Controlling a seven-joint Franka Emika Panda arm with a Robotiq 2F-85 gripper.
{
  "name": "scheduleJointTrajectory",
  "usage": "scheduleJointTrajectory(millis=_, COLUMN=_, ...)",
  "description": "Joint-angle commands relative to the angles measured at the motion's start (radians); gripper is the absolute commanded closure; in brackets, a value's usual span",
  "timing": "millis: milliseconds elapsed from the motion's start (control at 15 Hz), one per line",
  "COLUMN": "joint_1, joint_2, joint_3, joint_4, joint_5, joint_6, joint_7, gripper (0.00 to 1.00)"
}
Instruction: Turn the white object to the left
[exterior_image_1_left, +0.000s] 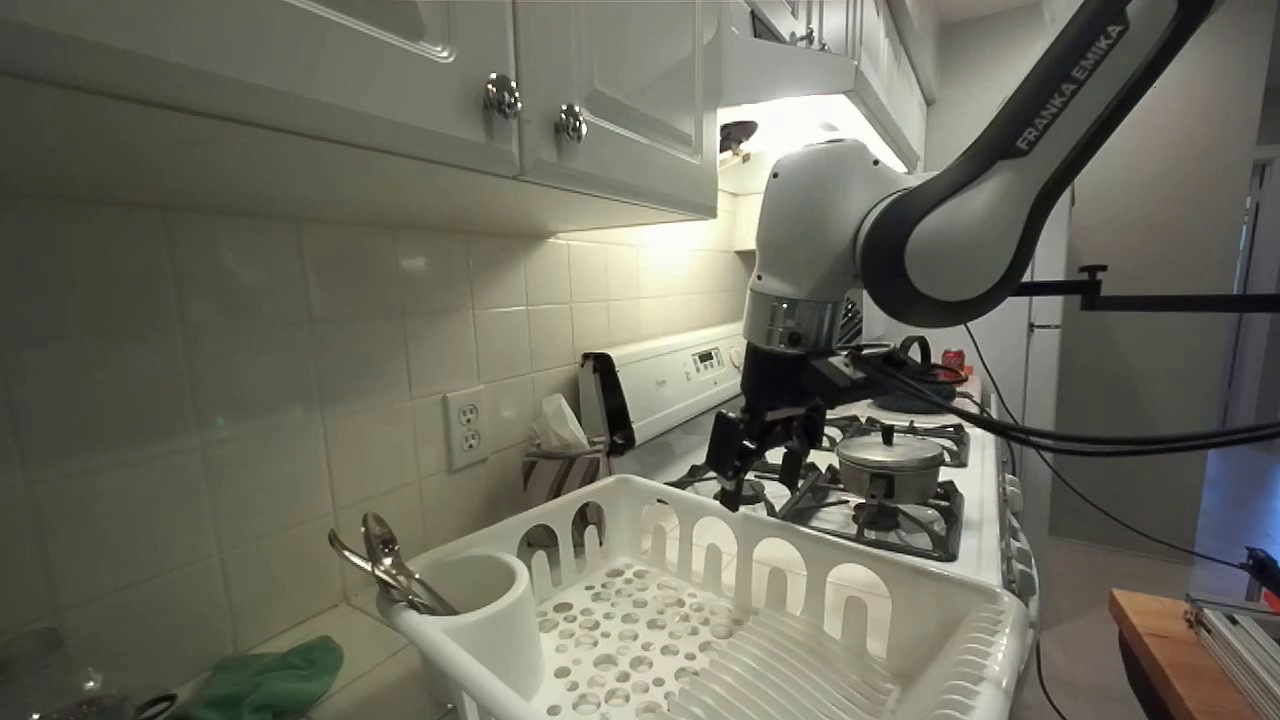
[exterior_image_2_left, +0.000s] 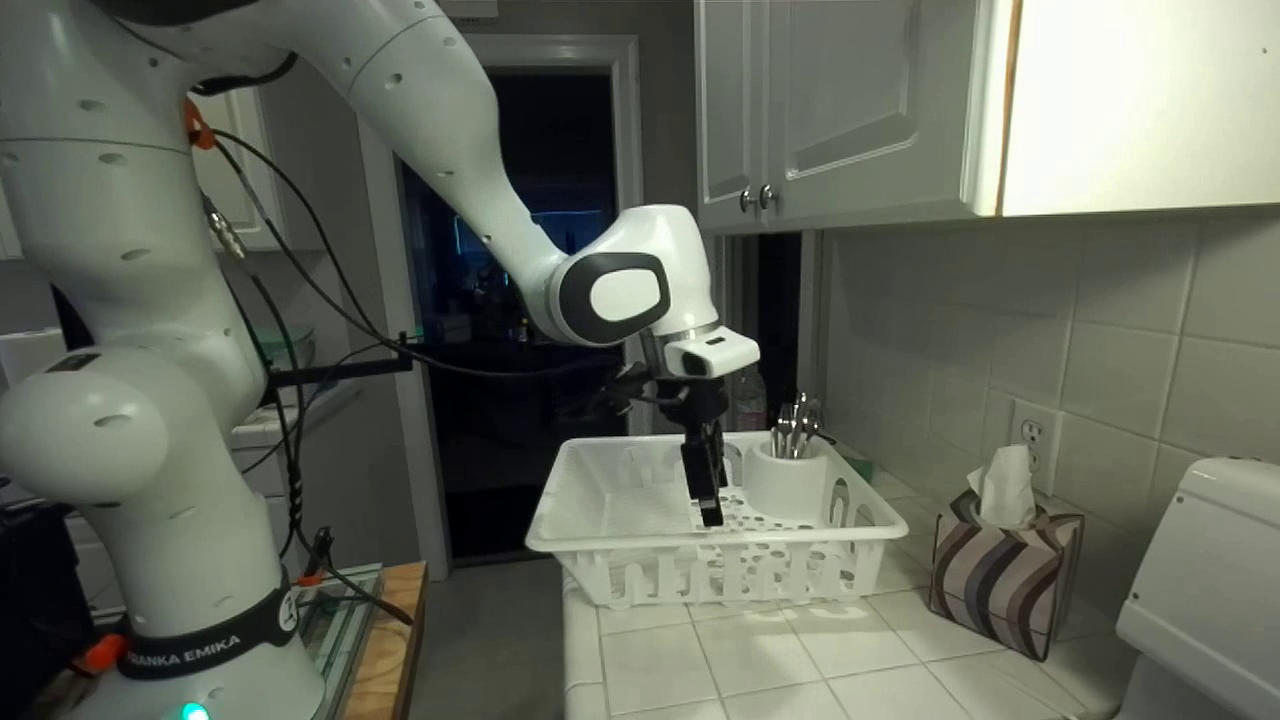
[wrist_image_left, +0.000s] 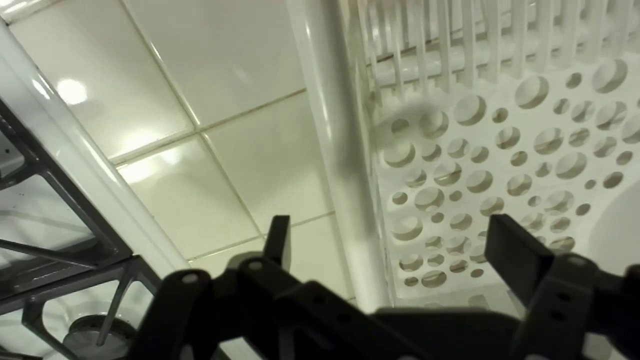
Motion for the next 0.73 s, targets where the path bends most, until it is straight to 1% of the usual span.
scheduleJointTrajectory(millis=0, joint_1=-0.025, joint_2=-0.154, joint_3=0.037, joint_4=-0.101, joint_5=0.029, joint_6=-0.017, joint_7=-0.013, gripper=0.0)
scheduleJointTrajectory(millis=333, joint_1=-0.069, joint_2=-0.282, joint_3=0.093, joint_4=-0.159, joint_5=0.015, joint_6=-0.028, joint_7=-0.001, gripper=0.0)
scheduleJointTrajectory(millis=400, joint_1=-0.079, joint_2=-0.202, joint_3=0.099, joint_4=-0.111, joint_5=0.02, joint_6=-0.012, joint_7=-0.016, gripper=0.0)
scheduleJointTrajectory(millis=667, joint_1=-0.093, joint_2=-0.255, joint_3=0.117, joint_4=-0.14, joint_5=0.024, joint_6=-0.013, joint_7=-0.019, gripper=0.0)
